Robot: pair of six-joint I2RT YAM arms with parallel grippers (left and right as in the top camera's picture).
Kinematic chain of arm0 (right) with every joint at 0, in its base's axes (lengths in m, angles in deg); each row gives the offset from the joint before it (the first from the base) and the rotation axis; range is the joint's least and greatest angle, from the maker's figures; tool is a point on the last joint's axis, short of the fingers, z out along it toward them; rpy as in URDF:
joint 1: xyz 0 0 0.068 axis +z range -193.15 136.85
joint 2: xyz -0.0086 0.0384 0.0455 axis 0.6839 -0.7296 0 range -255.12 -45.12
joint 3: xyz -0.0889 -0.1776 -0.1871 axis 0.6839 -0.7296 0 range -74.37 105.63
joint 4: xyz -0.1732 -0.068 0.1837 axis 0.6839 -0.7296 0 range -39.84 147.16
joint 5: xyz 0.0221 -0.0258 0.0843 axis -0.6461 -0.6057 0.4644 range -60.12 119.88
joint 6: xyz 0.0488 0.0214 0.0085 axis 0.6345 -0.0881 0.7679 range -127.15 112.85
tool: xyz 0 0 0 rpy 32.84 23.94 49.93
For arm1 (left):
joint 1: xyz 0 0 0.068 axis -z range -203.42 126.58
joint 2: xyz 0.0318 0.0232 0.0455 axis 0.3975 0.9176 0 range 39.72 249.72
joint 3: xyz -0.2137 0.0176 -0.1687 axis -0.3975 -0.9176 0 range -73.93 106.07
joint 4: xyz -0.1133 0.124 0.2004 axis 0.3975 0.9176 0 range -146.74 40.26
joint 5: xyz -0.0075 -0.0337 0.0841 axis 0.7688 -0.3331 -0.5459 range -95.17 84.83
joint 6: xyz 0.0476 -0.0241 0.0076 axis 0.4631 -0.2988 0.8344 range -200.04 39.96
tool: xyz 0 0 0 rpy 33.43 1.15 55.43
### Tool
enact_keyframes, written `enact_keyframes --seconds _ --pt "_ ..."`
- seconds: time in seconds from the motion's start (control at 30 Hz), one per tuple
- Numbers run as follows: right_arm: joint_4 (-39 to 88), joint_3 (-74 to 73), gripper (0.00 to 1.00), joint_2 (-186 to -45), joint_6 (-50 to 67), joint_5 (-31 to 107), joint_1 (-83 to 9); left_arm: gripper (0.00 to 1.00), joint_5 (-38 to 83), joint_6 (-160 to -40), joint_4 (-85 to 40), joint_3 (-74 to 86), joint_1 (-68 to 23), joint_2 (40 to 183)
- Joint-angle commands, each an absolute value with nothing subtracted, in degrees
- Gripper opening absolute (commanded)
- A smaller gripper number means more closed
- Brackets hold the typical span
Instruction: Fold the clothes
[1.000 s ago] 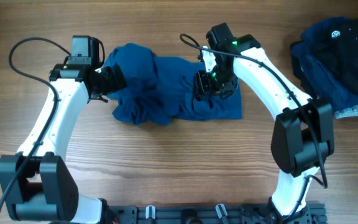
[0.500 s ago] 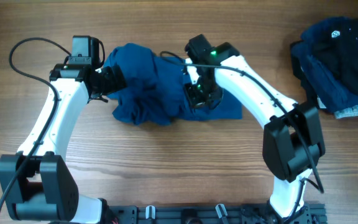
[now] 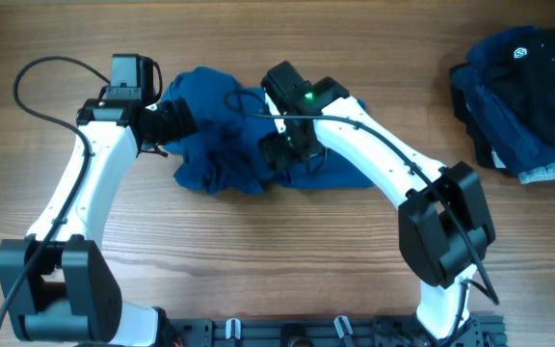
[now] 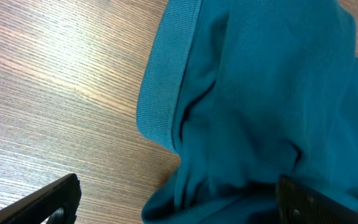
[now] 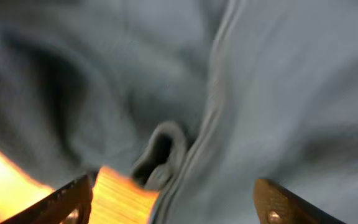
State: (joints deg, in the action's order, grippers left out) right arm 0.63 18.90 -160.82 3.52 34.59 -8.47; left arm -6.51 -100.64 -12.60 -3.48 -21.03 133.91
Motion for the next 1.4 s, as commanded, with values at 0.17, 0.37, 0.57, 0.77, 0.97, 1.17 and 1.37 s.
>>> enact_keyframes --seconds 0.17,0.37,0.57,0.77,0.97,1.17,1.37 --pt "10.0 20.8 0.5 -163.6 2.3 27.7 -10.1 1.0 -5.8 -99.9 -12.8 -2.7 -21.1 134.4" --pt "13.5 20.8 0.49 -169.0 2.4 25.5 -10.2 1.0 -5.8 -99.9 -12.8 -2.7 -21.1 134.4" --pt "17.0 20.8 0.51 -171.3 5.6 19.5 -10.2 1.0 -5.8 -99.9 -12.7 -2.7 -21.1 134.4" --pt "18.2 20.8 0.46 -171.3 6.5 16.7 -11.0 1.0 -5.8 -99.9 -12.7 -2.7 -21.1 134.4" --pt "19.1 20.9 0.18 -171.2 6.6 16.8 -12.5 1.0 -5.8 -99.9 -12.8 -2.7 -21.1 134.4" --pt "21.3 21.1 0.04 -171.2 6.4 17.0 -12.8 1.0 -5.9 -99.9 -12.9 -2.7 -21.1 134.4" --pt "25.3 23.8 0.05 -171.2 5.9 19.2 -12.8 1.0 -5.8 -99.9 -13.4 -2.7 -21.1 134.4"
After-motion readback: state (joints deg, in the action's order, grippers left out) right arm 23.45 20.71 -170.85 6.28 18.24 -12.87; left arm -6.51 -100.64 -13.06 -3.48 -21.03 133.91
